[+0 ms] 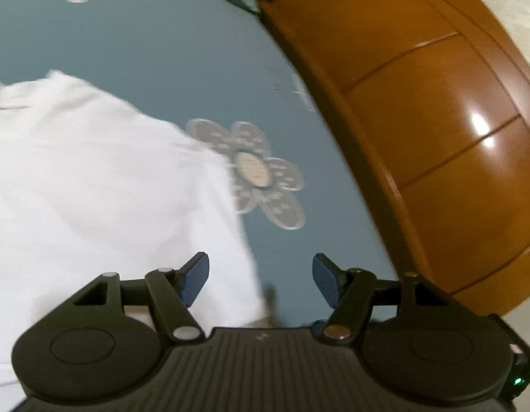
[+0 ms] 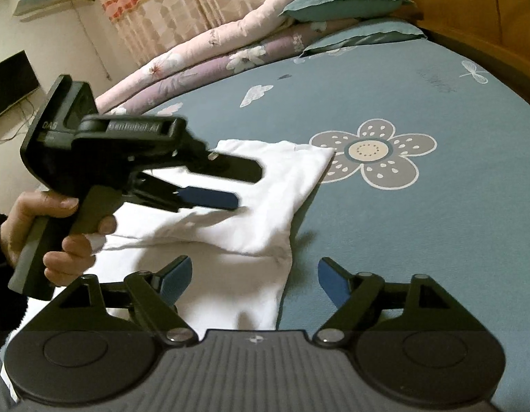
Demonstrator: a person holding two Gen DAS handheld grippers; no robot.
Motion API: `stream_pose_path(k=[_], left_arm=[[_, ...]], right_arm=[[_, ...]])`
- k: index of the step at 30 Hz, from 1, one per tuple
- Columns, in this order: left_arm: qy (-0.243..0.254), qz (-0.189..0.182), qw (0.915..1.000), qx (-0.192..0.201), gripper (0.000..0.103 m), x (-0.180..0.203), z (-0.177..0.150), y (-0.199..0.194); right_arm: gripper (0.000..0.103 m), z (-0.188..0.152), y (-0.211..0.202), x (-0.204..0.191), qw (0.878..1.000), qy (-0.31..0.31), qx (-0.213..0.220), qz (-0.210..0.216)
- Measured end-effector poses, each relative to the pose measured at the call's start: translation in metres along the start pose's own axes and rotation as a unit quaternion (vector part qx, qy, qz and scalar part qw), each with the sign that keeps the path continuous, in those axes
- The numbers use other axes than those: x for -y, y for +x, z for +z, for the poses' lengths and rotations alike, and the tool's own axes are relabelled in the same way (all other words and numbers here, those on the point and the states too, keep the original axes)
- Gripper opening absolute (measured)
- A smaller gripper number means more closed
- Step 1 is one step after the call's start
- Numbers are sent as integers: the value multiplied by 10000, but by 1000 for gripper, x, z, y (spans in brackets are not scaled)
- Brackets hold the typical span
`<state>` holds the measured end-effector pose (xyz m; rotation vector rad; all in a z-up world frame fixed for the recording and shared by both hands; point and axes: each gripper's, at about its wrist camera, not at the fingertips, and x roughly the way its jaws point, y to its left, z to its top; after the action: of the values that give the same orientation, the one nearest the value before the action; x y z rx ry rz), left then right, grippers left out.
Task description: Fold clothes
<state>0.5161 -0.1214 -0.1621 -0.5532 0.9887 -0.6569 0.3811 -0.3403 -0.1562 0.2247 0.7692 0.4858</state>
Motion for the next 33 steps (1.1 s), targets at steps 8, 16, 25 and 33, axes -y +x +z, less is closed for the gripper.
stream_pose_path(k=[8,16,25,33], left_arm=[[184,-24,9984,-530,67,13,3,53],[288,-127,9995,-95,69,19,0,-1],[-216,121,9997,80,71,-15,-29,-40],[-462,189,9977,457,72,-29,-33,-68]], right_arm=[[84,-2,2,-2,9999,-67,-109,8],[85,0,0,-4,10000,-47,-58,6],[87,4,2,-8,9999,-54,-95,-67],[87,3,6,-11,9998,-105,-141,-104]])
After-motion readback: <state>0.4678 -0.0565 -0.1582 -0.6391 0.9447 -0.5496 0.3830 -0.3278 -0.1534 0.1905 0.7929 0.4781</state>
